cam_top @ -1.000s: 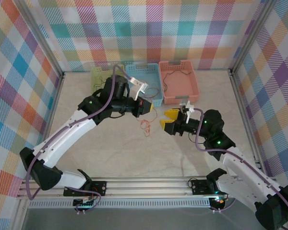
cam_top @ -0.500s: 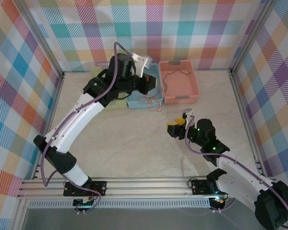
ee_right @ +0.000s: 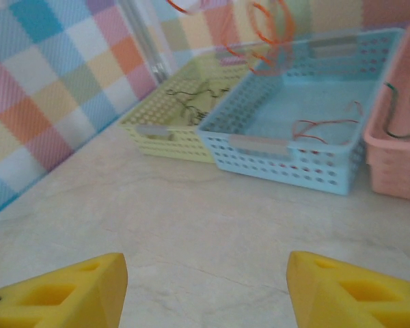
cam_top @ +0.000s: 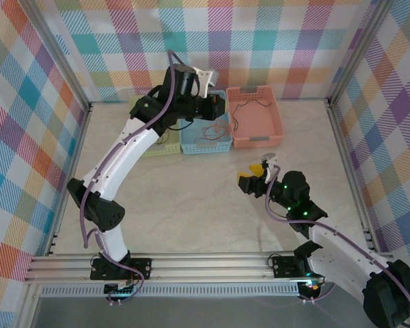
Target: Untangle the cables
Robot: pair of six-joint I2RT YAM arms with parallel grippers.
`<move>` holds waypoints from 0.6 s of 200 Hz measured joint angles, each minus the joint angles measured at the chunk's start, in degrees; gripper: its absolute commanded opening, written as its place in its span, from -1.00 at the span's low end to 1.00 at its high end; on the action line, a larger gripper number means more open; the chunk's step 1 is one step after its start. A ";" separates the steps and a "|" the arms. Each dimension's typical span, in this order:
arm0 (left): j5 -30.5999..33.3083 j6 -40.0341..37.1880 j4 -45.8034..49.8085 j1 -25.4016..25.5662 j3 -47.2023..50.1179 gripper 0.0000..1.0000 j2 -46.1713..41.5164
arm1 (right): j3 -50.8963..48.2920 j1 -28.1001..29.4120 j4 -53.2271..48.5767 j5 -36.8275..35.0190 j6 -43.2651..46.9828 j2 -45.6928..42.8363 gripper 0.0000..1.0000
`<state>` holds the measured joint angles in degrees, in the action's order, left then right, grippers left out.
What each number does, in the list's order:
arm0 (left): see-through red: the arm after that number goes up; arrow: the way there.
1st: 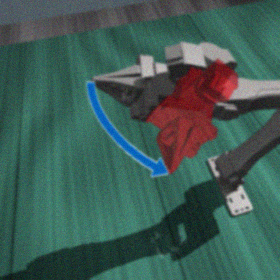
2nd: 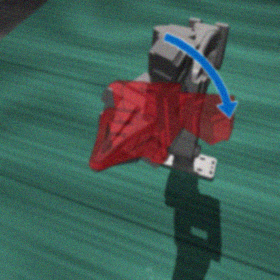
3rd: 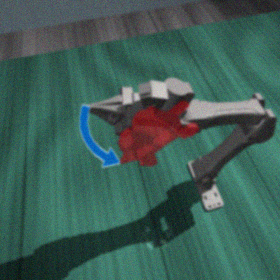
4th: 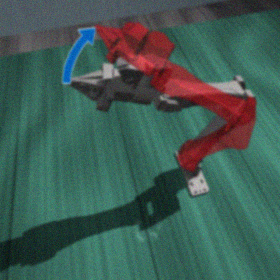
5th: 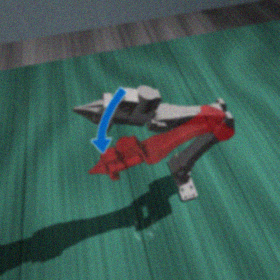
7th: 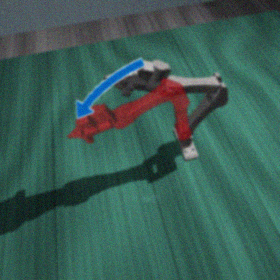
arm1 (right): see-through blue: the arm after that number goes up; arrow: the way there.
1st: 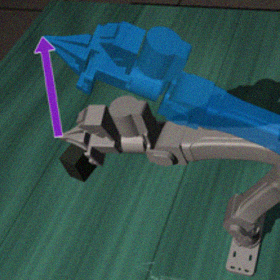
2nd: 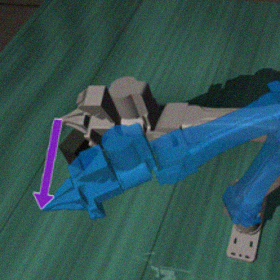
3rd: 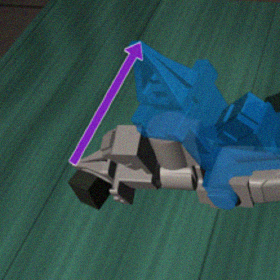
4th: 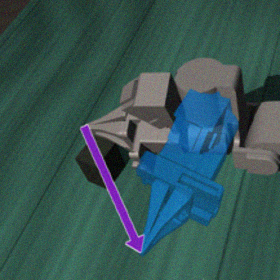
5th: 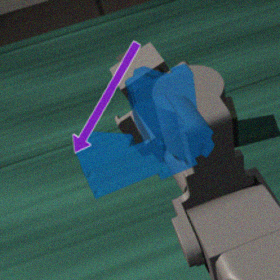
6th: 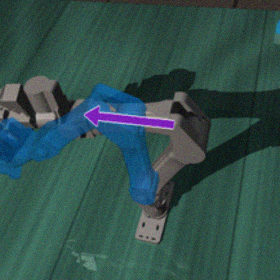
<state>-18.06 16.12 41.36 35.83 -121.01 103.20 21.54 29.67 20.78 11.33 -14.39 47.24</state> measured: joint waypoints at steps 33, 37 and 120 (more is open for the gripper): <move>-2.03 1.79 1.16 0.00 0.00 -1.00 0.20 | 7.08 0.00 -0.07 2.91 1.77 0.00 0.28; -2.36 2.14 1.18 0.00 0.00 -1.00 0.20 | 8.31 0.00 0.15 2.89 1.97 0.28 0.28; -5.60 5.57 0.61 0.31 3.56 -1.00 -0.50 | 28.79 0.00 0.98 1.88 3.21 19.10 0.11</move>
<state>-23.66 21.69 41.98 36.14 -117.45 102.69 50.33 29.67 21.76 13.21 -11.18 66.35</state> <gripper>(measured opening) 0.058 0.571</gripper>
